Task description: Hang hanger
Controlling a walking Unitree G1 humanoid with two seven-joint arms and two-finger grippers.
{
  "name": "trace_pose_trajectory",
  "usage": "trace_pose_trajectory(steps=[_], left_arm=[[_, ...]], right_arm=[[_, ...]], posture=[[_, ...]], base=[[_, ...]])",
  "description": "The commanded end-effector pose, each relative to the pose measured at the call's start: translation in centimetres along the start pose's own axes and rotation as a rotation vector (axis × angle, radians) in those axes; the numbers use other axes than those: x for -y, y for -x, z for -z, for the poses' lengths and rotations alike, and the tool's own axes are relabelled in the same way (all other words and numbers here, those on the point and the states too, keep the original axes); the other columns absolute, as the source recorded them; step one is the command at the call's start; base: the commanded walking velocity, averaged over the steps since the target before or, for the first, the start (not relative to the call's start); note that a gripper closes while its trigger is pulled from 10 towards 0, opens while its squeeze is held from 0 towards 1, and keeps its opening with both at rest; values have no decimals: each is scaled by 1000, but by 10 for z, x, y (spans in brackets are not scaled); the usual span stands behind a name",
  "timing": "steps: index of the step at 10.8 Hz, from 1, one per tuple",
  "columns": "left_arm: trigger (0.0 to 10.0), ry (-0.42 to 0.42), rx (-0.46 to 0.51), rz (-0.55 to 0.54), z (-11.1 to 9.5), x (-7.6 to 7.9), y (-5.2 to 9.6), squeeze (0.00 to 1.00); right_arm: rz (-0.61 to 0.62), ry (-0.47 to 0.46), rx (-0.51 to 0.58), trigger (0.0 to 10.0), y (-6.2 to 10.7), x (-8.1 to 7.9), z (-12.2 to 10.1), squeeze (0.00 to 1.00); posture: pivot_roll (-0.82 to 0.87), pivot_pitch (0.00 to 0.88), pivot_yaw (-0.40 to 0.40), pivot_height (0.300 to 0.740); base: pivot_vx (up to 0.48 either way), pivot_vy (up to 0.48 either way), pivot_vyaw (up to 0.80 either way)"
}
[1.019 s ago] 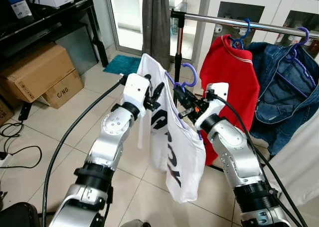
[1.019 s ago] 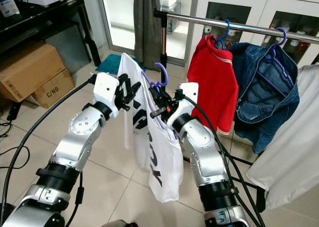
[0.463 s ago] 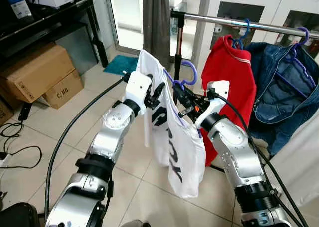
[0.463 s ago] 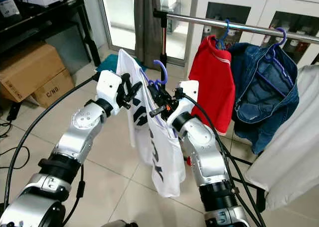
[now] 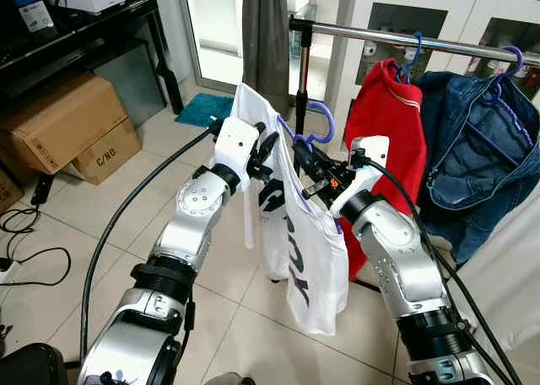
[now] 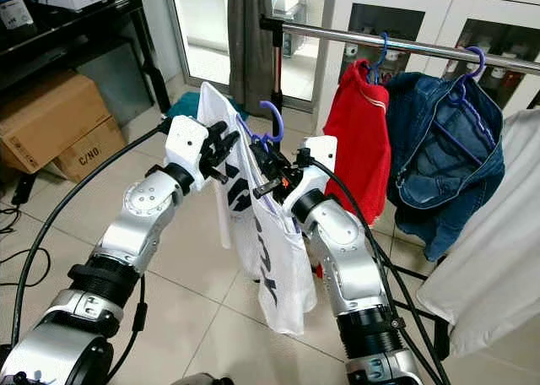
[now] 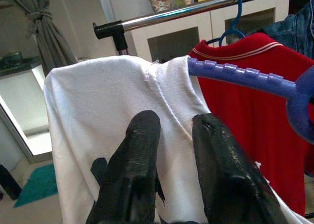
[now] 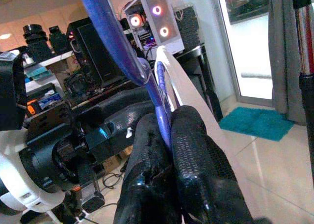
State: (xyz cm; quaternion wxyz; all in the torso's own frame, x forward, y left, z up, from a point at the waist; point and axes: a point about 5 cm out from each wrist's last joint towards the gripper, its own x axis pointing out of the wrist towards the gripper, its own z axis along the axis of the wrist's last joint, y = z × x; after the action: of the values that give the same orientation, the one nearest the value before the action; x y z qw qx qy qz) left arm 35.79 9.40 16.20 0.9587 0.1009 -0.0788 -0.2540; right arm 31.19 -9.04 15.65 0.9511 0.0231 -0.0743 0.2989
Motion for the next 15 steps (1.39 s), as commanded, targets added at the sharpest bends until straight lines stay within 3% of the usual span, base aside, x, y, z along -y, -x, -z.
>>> trace_pose_trajectory(steps=[1, 8, 10, 13, 14, 15], left_arm=[[0, -12, 0, 1, 0, 1, -1, 0], [0, 16, -7, -13, 5, 1, 2, 0], [0, 47, 37, 35, 0, 5, 6, 0], [0, -17, 37, 48, -1, 7, 12, 0], [10000, -32, 36, -7, -2, 1, 10, 0], [10000, -45, 47, -23, -5, -2, 7, 1000]], right_arm=[[4, 6, 54, 0, 0, 1, -10, 0], [-11, 6, 53, 0, -1, 0, -10, 0], [39, 12, 25, 0, 0, 6, -6, 0], [46, -2, 16, 0, 1, 9, -4, 0], [34, -10, 21, 0, -1, 6, -5, 0], [25, -12, 28, 0, -2, 4, -6, 0]], posture=[[-74, 0, 62, 740], [-73, 0, 52, 740], [-73, 0, 55, 740], [-67, 0, 51, 740], [-67, 0, 50, 740], [-70, 0, 50, 740]], base=[[0, 0, 0], [0, 0, 0], [0, 0, 0], [0, 0, 0], [0, 0, 0], [0, 0, 0]])
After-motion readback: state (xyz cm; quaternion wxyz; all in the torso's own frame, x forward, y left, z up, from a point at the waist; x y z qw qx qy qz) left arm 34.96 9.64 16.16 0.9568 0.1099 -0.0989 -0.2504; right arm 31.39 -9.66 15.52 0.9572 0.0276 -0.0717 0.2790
